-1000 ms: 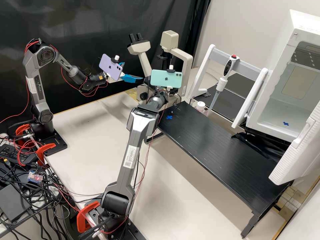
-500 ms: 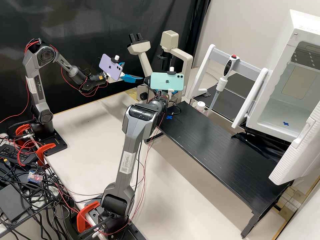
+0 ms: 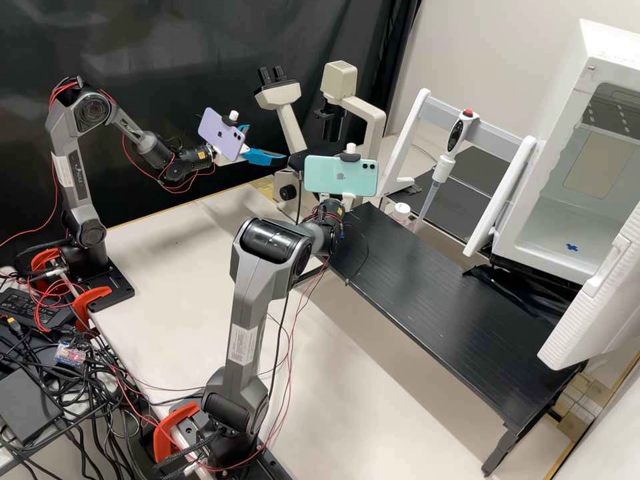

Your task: Move the petri dish to the bench

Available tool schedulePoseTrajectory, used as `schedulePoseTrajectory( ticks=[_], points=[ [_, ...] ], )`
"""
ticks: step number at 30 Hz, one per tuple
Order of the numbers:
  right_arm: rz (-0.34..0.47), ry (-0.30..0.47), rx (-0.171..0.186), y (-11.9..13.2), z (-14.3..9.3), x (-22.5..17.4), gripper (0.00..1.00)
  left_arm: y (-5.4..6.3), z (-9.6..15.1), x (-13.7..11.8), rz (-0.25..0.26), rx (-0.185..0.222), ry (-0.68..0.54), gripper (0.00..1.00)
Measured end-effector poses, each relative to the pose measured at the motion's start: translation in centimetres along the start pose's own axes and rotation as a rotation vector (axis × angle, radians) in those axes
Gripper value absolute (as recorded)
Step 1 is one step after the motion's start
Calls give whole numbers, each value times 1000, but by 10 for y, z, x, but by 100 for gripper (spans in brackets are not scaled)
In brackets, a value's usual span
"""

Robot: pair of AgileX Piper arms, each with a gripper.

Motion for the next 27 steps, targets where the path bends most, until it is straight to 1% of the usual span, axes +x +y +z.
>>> schedulePoseTrajectory(
  ticks=[2, 4, 7, 8, 9, 10, 11, 12, 14, 20, 24, 27],
  points=[
    [5, -5, 1, 1, 5, -6, 0, 0, 0, 0, 0, 0, 0, 100],
    [12, -10, 12, 3, 10, -13, 0, 0, 0, 0, 0, 0, 0, 100],
    [4, -6, -13, 3, 21, -30, 0, 0, 0, 0, 0, 0, 0, 100],
    [1, -19, -16, 2, 27, -37, 0, 0, 0, 0, 0, 0, 0, 100],
    [3, -20, -16, 3, 28, -38, 0, 0, 0, 0, 0, 0, 0, 100],
    [4, -30, -12, 3, 32, -43, 0, 0, 0, 0, 0, 0, 0, 100],
    [4, -25, -12, 1, 35, -48, 0, 0, 0, 0, 0, 0, 0, 100],
    [6, -11, -22, 1, 38, -54, 0, 0, 0, 0, 0, 0, 0, 100],
    [-10, 3, -38, -3, 45, -67, 0, 0, 0, 0, 0, 0, 0, 100],
    [-67, 0, -50, -16, 59, -90, 0, 0, 0, 0, 0, 0, 0, 100],
    [-96, 13, -51, -23, 63, -98, 0, 0, 0, 0, 0, 0, 0, 100],
    [-130, 25, -40, -32, 67, -102, 0, 0, 0, 0, 0, 0, 0, 100]
  ],
)
